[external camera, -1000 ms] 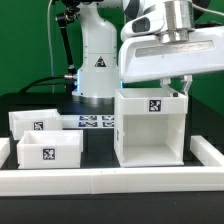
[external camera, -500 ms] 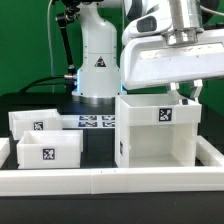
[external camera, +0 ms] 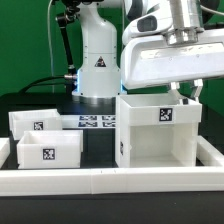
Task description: Assemble drawer
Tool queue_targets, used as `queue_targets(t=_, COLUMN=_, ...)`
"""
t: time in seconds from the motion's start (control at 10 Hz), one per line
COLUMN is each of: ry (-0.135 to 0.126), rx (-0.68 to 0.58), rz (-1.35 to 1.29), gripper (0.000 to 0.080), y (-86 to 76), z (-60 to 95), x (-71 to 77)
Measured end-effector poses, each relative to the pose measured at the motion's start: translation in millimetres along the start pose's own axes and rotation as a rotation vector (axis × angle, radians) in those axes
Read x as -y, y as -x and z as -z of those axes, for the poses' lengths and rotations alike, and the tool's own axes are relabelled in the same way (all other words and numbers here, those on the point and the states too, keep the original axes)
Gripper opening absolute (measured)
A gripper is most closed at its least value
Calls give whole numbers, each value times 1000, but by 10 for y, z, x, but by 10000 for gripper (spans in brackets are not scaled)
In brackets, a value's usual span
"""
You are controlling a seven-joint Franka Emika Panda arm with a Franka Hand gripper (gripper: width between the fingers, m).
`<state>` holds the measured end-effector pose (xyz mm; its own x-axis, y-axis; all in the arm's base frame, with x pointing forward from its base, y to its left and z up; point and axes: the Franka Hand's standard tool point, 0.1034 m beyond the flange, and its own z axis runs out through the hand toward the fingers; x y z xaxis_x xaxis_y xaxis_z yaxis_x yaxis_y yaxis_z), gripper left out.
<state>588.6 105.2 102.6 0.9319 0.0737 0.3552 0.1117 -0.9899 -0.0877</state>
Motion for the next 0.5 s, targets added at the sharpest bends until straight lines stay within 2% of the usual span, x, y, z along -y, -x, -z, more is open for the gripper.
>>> queue_targets(t=0.2, ry=0, rx=0, rz=-8, gripper=39, y=0, z=0, x=0)
queue_targets(t=0.5, ry=-7, rx=-39, rz=-277, gripper=41, y=-75, z=19, x=-10)
